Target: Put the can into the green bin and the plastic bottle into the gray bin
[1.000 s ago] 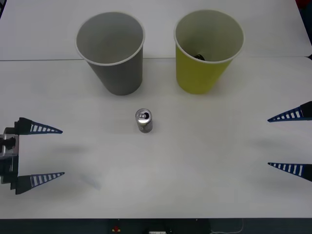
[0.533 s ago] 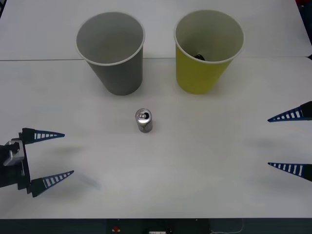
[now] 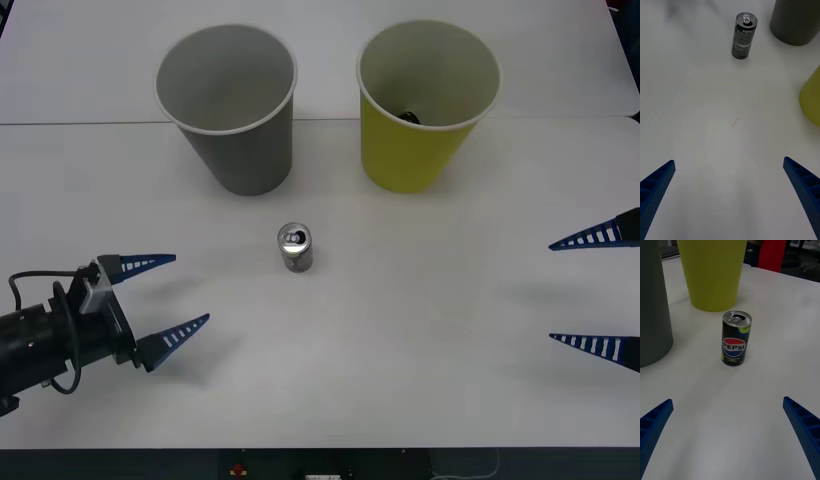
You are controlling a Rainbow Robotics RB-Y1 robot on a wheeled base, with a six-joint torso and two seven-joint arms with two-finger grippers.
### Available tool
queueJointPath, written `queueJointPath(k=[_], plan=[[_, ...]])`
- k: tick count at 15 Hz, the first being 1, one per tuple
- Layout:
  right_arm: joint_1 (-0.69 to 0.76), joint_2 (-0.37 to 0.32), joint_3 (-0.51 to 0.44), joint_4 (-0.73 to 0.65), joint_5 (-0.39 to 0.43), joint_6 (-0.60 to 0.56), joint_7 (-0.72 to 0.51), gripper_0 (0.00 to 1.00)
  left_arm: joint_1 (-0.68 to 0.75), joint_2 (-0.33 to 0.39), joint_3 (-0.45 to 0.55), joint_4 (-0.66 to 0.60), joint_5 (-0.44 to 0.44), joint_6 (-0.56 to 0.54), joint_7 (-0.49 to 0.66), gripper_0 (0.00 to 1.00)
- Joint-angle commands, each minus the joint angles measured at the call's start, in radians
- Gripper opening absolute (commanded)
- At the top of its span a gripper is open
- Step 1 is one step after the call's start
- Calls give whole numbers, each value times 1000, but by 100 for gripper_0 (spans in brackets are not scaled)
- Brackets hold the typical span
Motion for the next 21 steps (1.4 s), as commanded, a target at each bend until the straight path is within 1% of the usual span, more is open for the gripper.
queueJointPath(k=[1, 2, 5, 10, 14, 19, 21], plan=[[0, 0, 0, 0, 0, 0, 0, 100, -32, -38, -54, 0, 40, 76, -9, 100], [0, 0, 0, 0, 0, 0, 0, 100, -42, -51, -64, 0, 41, 96, -10, 100], [0, 0, 0, 0, 0, 0, 0, 100, -72, -75, -119, 1, 86, 162, -18, 100], [0, 0, 0, 0, 0, 0, 0, 100, -137, -129, -185, 14, 86, 238, -30, 100], [0, 0, 0, 0, 0, 0, 0, 100, -226, -212, -225, 133, 70, 235, -53, 100], [0, 0, 0, 0, 0, 0, 0, 100, -316, -296, -267, 238, 67, 235, -79, 100], [0, 0, 0, 0, 0, 0, 0, 100, -347, -315, -288, 254, 67, 255, -85, 100]])
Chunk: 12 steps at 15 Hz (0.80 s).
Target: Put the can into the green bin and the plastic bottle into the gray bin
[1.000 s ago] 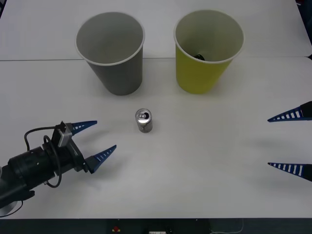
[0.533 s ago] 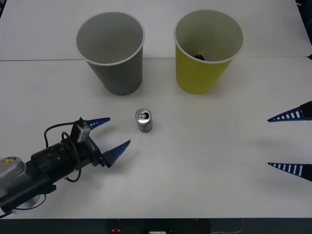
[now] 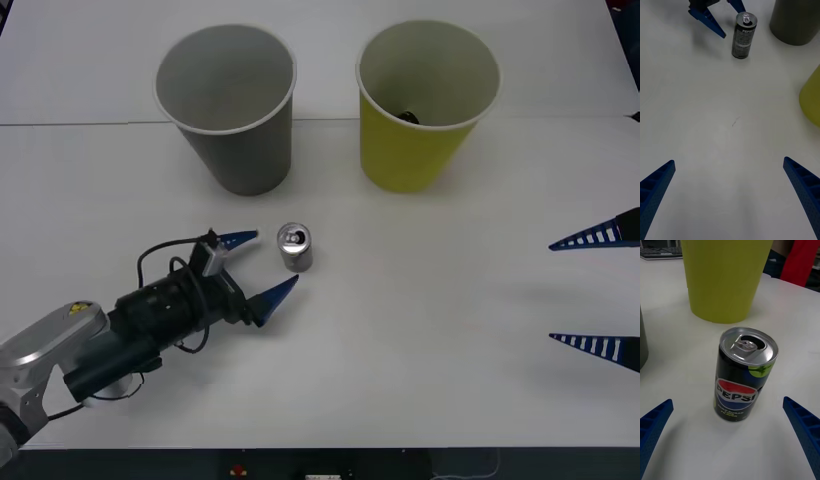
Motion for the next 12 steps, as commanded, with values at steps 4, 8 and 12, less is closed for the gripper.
queueJointPath(k=[4, 8, 12], plan=[[0, 0, 0, 0, 0, 0, 0, 100, -68, -49, -54, 16, -5, 94, -12, 100], [0, 0, 0, 0, 0, 0, 0, 100, -90, -72, -71, 16, -19, 140, -9, 100], [0, 0, 0, 0, 0, 0, 0, 100, -94, -78, -80, 16, -20, 151, -6, 100]])
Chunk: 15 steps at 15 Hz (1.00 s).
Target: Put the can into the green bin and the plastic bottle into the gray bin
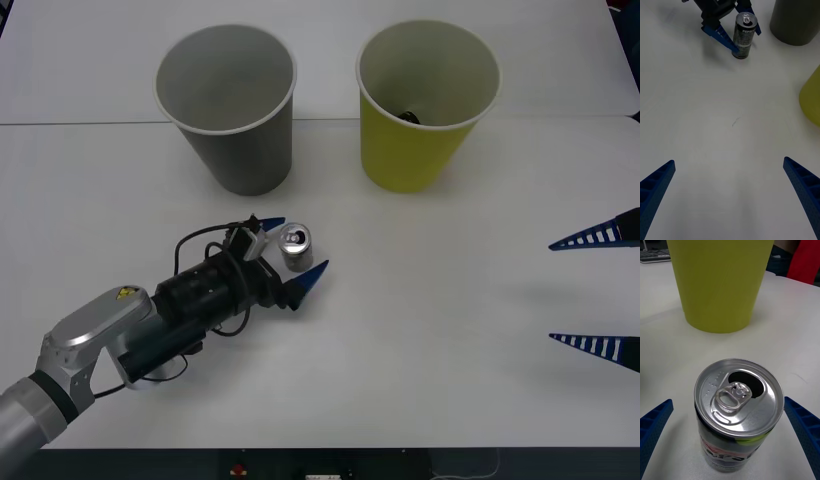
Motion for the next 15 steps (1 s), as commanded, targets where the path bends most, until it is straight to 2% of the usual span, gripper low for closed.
queueJointPath(k=[1, 2, 3, 4, 12, 15], plan=[[0, 0, 0, 0, 0, 0, 0, 100, 0, -2, -5, 0, -2, 0, 2, 100], [0, 0, 0, 0, 0, 0, 0, 100, 0, -2, -5, 0, -2, 0, 2, 89], [0, 0, 0, 0, 0, 0, 0, 100, 0, -2, -5, -1, -3, 0, 2, 34], [0, 0, 0, 0, 0, 0, 0, 100, 0, -2, -5, -1, -3, 0, 2, 0], [0, 0, 0, 0, 0, 0, 0, 100, 0, 6, -3, -1, -9, -27, 6, 0], [0, 0, 0, 0, 0, 0, 0, 100, 3, 44, -3, -23, -3, -59, 20, 0]])
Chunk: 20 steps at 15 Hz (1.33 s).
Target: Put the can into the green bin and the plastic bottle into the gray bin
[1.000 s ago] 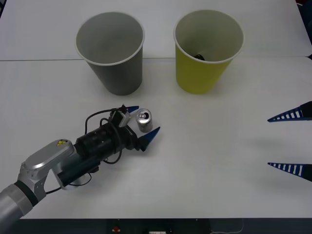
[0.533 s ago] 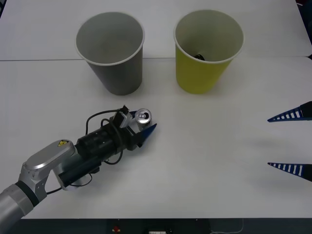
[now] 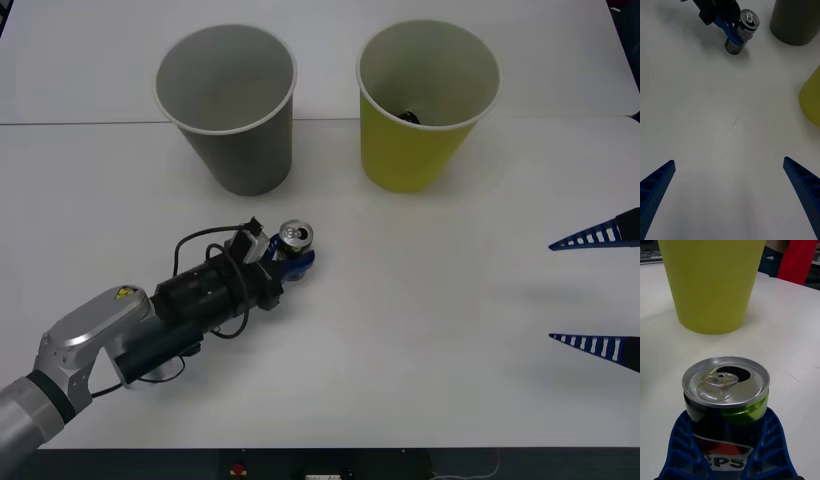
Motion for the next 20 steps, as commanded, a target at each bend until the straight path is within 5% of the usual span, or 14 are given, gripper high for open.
queueJointPath(k=[1, 4, 6, 14, 20], plan=[[0, 0, 0, 0, 0, 0, 0, 100, 9, 45, 0, -29, 1, -34, 14, 0], [0, 0, 0, 0, 0, 0, 0, 100, 40, 106, 19, -86, -33, -58, 56, 0], [0, 0, 0, 0, 0, 0, 0, 100, 75, 138, 69, -133, -151, -96, 183, 0], [0, 0, 0, 0, 0, 0, 0, 100, 207, 183, 339, -403, -757, -297, 878, 0], [0, 0, 0, 0, 0, 0, 0, 100, 190, 175, 442, -615, -1136, -445, 1360, 0]])
